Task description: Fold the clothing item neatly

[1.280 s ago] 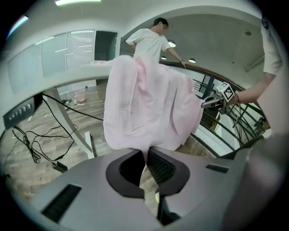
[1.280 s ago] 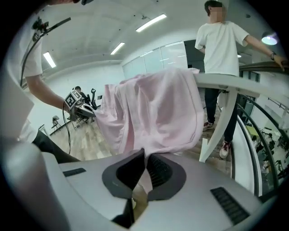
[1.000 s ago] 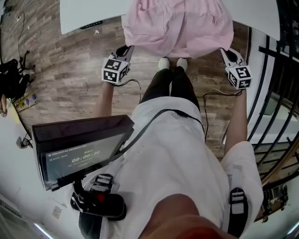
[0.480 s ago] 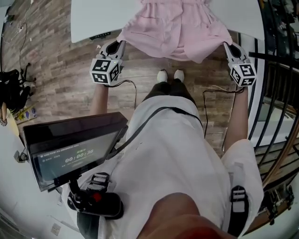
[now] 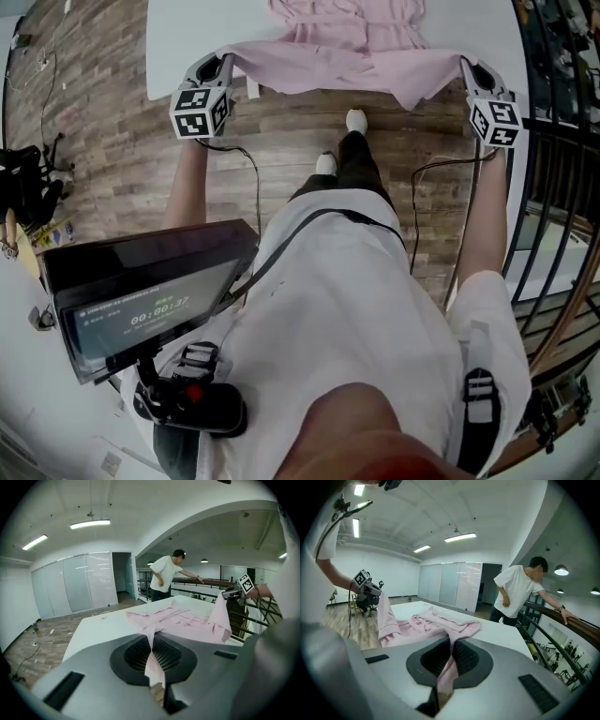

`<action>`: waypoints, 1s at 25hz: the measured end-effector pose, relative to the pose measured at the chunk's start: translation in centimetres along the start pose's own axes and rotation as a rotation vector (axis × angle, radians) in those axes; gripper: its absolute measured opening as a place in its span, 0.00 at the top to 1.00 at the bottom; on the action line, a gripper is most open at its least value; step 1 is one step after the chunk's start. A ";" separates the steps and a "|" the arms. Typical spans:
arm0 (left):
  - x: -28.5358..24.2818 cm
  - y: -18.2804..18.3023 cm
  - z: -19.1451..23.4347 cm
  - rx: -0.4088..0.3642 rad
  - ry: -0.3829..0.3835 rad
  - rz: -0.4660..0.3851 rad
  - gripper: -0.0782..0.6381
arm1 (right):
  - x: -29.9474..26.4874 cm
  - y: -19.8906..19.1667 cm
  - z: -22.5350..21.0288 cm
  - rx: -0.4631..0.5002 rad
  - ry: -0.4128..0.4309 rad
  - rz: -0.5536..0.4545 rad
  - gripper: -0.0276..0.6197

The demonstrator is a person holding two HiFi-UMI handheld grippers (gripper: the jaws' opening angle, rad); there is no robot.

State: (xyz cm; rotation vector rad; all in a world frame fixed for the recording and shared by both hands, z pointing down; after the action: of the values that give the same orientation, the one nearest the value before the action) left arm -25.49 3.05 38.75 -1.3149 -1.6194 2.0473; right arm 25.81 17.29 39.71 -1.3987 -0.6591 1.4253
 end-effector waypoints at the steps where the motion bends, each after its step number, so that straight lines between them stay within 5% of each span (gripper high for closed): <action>1: -0.8 0.6 0.8 0.016 0.017 0.006 0.88 | -1.0 0.5 -1.1 0.002 -0.006 0.005 0.94; 9: -6.7 4.8 3.4 0.076 0.099 0.079 0.88 | -7.3 1.8 -7.5 0.002 0.024 0.040 0.94; 22: -17.5 -0.5 5.5 0.036 0.230 0.344 0.88 | -18.6 -3.3 -9.3 0.056 0.155 0.257 0.94; 24: -17.8 -1.1 5.7 0.039 0.241 0.350 0.79 | -19.3 -4.0 -9.0 0.035 0.214 0.286 0.91; 25: -18.0 -1.2 5.8 0.052 0.241 0.348 0.73 | -19.6 -4.3 -8.8 0.017 0.248 0.299 0.80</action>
State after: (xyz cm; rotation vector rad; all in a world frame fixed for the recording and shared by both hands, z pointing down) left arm -19.87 -11.96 48.79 -1.8495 -1.2988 1.9938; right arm 32.22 -0.97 49.95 -1.6785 -0.2861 1.4472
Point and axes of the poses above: the fingertips, and each gripper's own axes: x backward along the fingers, z to its left, y out of its top, the point moved 8 cm from there along x, backward along the fingers, and after that the axes turned 3 degrees about x, right-handed, at the moved point
